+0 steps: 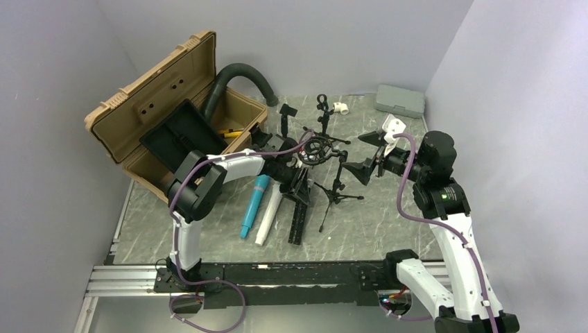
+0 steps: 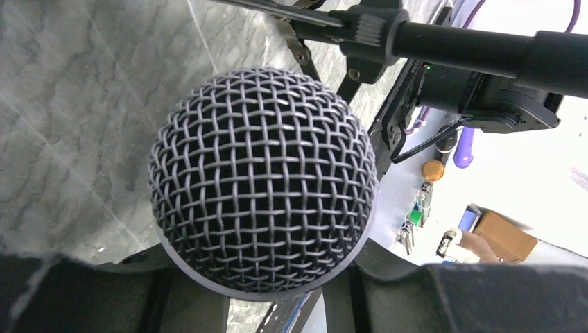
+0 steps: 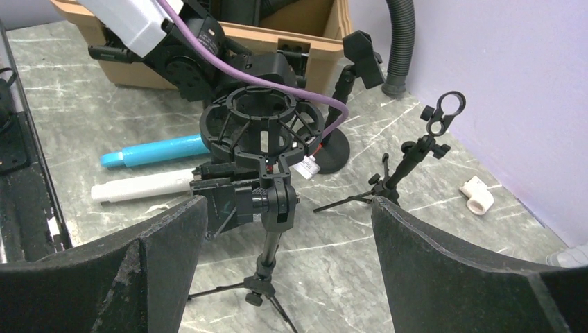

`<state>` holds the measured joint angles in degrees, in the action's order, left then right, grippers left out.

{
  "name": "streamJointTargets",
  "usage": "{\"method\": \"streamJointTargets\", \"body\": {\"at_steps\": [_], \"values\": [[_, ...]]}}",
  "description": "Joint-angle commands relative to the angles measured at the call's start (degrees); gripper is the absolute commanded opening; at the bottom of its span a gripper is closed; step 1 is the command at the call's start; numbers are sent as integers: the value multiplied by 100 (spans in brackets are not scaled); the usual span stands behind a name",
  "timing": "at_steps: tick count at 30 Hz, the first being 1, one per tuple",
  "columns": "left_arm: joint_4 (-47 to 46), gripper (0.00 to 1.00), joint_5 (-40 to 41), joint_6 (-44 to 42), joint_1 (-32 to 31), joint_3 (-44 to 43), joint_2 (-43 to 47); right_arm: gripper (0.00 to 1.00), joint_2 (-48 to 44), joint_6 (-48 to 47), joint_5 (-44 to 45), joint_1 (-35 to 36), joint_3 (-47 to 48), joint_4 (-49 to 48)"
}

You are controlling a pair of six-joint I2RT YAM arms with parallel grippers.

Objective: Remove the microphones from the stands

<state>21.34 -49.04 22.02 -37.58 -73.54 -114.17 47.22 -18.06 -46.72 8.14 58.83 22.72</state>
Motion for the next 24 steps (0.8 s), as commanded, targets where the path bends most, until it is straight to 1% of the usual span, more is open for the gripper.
{"method": "streamJointTargets", "body": {"at_steps": [1,4,6,14,18,24], "values": [[224,36,71,34,-33,-170,-171,89,-84,-74,24,-24,-19,-92],[408,47,261,-5,-47,-256,-247,89,-77,-66,20,-28,-24,-101],[509,51,377,-38,-67,-322,-299,89,-74,-64,27,-24,-32,-103],[695,62,751,-117,-96,-371,-375,89,-66,-116,88,-26,-23,-38],[727,62,765,-134,-107,-403,-398,89,-50,-123,125,-21,-26,-33],[746,63,722,-258,-104,-443,-148,89,-57,-181,314,-23,-73,-31]]}}
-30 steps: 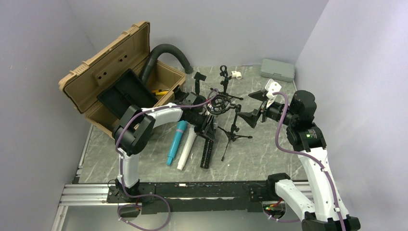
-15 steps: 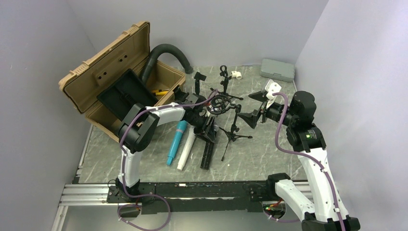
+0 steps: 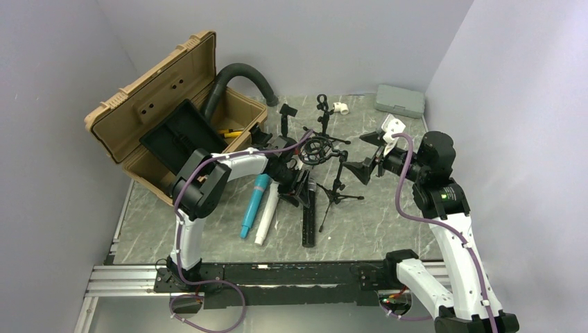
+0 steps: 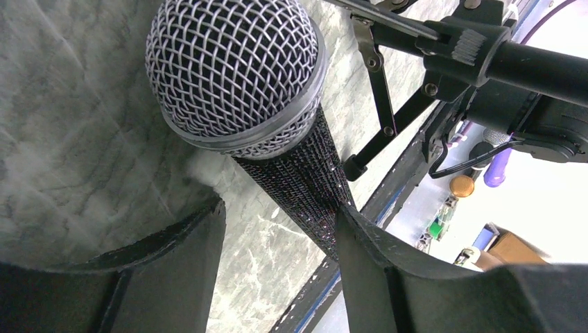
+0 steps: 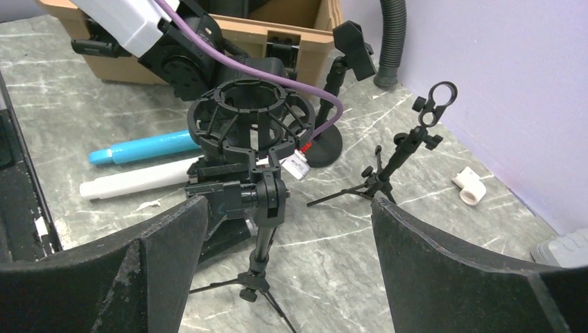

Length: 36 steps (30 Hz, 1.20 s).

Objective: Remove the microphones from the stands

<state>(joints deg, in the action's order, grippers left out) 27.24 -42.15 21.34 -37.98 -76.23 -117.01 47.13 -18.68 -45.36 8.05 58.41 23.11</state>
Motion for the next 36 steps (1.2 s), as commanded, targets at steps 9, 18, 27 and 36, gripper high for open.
{"method": "streamJointTargets", "body": {"at_steps": [9,18,27,36], "values": [[40,68,-154,-569,-54,-62,1168,87,-56,-297,-85,0,-219,-28],[-78,83,-67,-782,238,279,2271,86,81,-386,-541,3,-752,-325],[-55,87,-14,-1037,744,406,2824,83,766,-63,-1209,-2,-1298,-1522],[-46,88,-111,-1096,776,413,2631,84,1326,6,-1308,567,-1156,-1963]]}}
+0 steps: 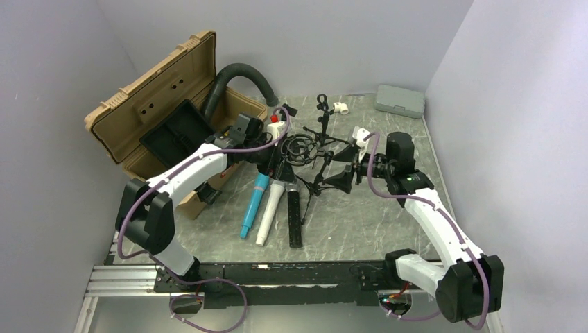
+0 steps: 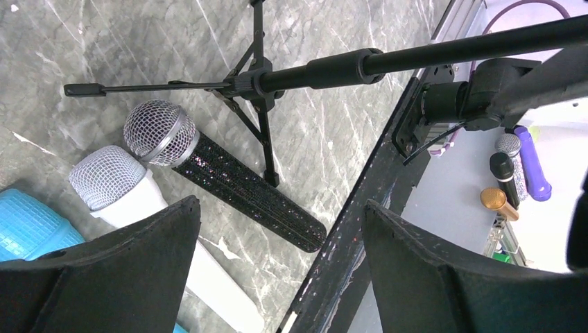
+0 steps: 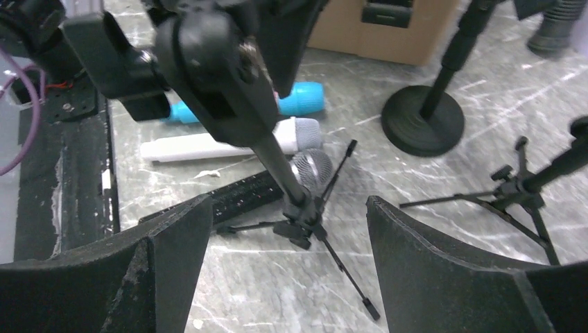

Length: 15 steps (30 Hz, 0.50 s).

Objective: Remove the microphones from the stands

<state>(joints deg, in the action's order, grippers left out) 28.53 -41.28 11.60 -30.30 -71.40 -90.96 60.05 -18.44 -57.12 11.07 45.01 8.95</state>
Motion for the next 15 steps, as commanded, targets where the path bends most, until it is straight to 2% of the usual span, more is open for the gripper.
{"method": "streamJointTargets", "body": {"at_steps": [1,5,8,15], "values": [[-180,88,-215,-106,8,-68,-29,84,55,7,-49,338,176,-639],[-214,89,-316,-61,7,-94,-178,83,229,211,122,419,136,-1267],[-218,89,-367,-46,7,-103,-239,78,385,425,155,485,117,-1711],[-265,89,-474,20,7,-103,-397,43,663,622,232,659,202,-2073]]}}
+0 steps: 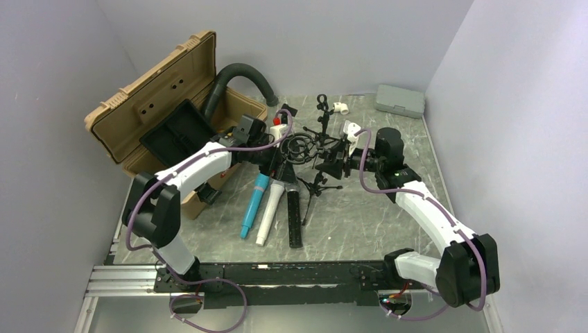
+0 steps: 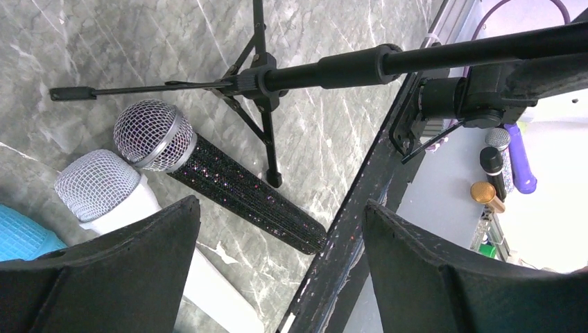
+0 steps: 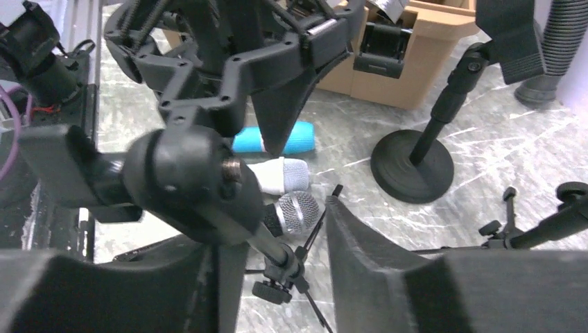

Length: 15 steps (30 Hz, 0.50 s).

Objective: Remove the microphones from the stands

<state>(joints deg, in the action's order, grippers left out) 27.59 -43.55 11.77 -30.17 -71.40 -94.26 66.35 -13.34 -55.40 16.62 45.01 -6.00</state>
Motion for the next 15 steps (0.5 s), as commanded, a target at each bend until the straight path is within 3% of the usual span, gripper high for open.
{"method": "streamJointTargets", "body": {"at_steps": [1,8,15], "values": [[-147,89,-264,1,-6,-129,-88,39,48,106,96,123,215,-560],[-62,89,-252,-34,-1,-251,-110,0,-310,-104,717,140,256,-240],[141,90,-132,-160,83,-487,-137,0,-586,-8,1679,71,319,79]]}}
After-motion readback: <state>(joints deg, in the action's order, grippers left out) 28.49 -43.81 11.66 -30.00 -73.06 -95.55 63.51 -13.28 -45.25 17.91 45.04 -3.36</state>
